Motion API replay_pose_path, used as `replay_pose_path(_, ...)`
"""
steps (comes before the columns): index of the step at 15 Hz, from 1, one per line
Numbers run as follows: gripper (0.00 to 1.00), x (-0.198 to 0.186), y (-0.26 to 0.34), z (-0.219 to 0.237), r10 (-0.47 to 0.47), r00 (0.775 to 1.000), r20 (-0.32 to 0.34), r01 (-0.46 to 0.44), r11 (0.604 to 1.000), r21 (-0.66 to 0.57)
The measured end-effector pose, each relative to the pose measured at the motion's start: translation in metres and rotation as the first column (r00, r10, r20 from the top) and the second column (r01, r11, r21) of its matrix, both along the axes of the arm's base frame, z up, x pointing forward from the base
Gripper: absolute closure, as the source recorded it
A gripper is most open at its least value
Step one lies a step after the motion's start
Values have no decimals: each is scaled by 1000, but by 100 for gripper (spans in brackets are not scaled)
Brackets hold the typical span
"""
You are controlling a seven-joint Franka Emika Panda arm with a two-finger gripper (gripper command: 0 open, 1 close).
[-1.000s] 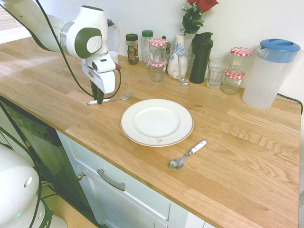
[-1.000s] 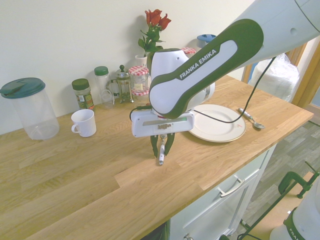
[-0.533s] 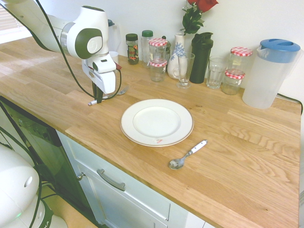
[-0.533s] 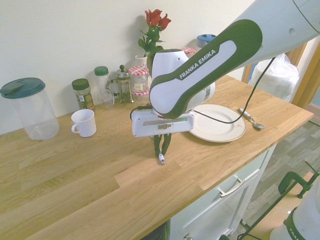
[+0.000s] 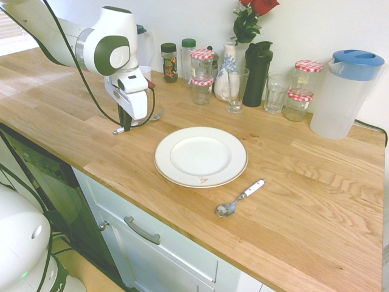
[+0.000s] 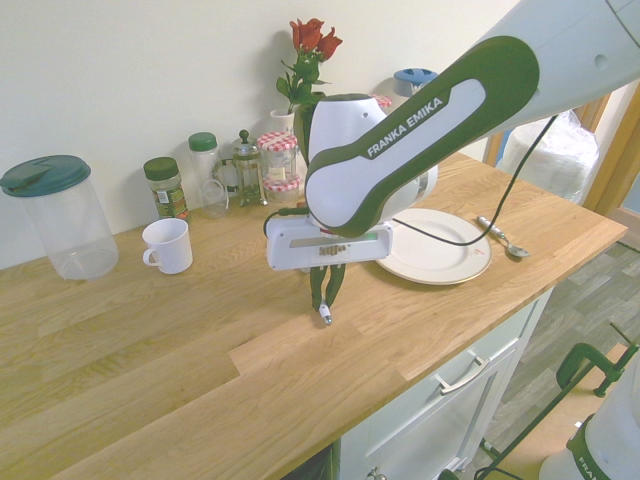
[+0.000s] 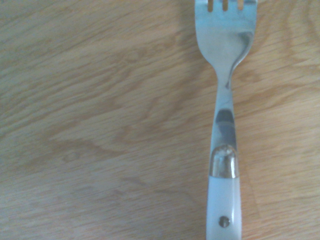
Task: Put the fork into the plate
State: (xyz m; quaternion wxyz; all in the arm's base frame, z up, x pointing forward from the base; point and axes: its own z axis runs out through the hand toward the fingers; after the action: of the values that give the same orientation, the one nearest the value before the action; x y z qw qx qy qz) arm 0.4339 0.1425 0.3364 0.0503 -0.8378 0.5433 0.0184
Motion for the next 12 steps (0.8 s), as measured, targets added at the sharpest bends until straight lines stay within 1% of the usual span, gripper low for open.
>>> replay_pose_path(3, 100, -12, -18, 18, -33, 999, 40, 32, 999, 4)
replay_pose_path(5, 100, -26, -39, 31, -58, 996, 67, 57, 998, 18)
replay_pose_path(9, 100, -61, -96, 51, -110, 988, 104, 103, 992, 70)
replay_pose_path(12, 100, -68, -151, 61, -151, 981, 122, 137, 984, 113)
